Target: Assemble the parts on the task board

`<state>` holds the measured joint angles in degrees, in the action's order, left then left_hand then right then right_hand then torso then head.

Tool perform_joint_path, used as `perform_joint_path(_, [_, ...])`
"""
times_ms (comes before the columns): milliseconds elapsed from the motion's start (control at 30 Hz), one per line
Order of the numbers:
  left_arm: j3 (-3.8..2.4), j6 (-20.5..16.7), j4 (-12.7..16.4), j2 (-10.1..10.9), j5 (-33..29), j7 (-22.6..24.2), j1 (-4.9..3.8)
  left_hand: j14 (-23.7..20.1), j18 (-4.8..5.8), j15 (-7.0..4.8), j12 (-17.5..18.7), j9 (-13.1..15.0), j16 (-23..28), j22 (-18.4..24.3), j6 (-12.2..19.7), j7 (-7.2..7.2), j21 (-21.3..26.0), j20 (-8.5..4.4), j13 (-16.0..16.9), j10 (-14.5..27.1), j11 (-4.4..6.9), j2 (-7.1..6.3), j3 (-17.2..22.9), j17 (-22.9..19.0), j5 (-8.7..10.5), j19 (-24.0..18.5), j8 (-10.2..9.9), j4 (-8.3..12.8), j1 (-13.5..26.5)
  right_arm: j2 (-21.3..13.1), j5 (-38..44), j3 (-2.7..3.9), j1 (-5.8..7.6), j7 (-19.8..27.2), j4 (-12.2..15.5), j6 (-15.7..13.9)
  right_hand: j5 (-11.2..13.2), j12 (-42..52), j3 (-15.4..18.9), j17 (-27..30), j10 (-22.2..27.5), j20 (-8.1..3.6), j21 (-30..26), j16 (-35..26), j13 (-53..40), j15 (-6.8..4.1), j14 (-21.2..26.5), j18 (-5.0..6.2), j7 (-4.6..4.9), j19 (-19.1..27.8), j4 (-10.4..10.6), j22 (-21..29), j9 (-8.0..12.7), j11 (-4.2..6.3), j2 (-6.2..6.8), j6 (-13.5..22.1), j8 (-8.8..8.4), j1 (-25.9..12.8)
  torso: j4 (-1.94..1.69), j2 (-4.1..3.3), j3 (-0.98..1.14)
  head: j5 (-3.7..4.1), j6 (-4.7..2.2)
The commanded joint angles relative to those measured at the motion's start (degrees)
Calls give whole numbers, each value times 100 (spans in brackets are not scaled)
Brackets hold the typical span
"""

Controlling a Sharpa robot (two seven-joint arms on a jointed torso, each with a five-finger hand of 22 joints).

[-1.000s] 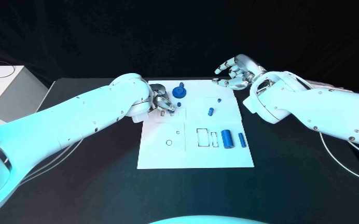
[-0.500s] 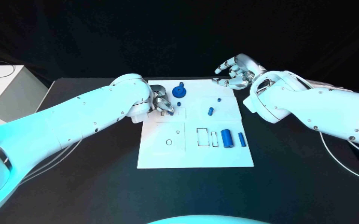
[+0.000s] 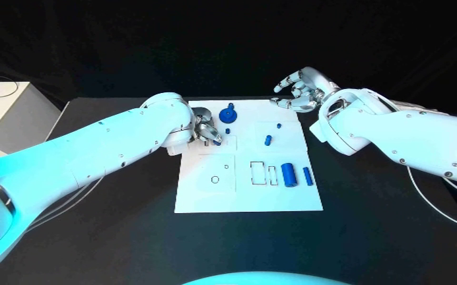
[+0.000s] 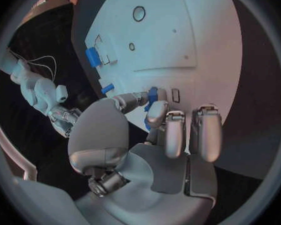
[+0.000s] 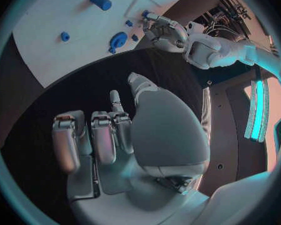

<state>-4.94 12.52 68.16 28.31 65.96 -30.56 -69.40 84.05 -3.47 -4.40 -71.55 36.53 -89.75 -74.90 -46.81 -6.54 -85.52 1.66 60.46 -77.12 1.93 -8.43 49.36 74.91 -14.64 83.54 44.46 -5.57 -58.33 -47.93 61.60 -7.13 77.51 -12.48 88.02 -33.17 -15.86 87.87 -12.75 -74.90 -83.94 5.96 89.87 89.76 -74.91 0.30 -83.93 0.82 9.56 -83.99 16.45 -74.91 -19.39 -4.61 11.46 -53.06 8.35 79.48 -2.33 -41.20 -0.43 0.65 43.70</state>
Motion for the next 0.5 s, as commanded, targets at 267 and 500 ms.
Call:
perform_joint_path(267, [27,250,6,1,99,-35,21,595,117,-50,-19,1050,-25,-494,-489,457,-25,-12,-12,-35,7,94,417,1509,-10,37,24,468,31,-3,67,2,-3,20,9,68,-68,-28,40,-1510,-354,42,13,24,-1271,19,-607,-82,-14,-601,6,-1509,-11,-9,25,-9,37,-64,1,-1,-1,-8,16])
perform_joint_path(500, [29,309,6,-9,164,-37,21,595,117,-51,-21,1033,-25,-496,-503,462,-25,-13,-7,-45,10,118,395,1509,-4,38,26,460,55,-6,67,2,-3,23,15,66,-68,-28,40,-1510,-354,42,13,24,-1271,19,-607,-82,-14,-601,6,-1509,-11,-9,25,-9,37,-64,2,1,4,-8,26])
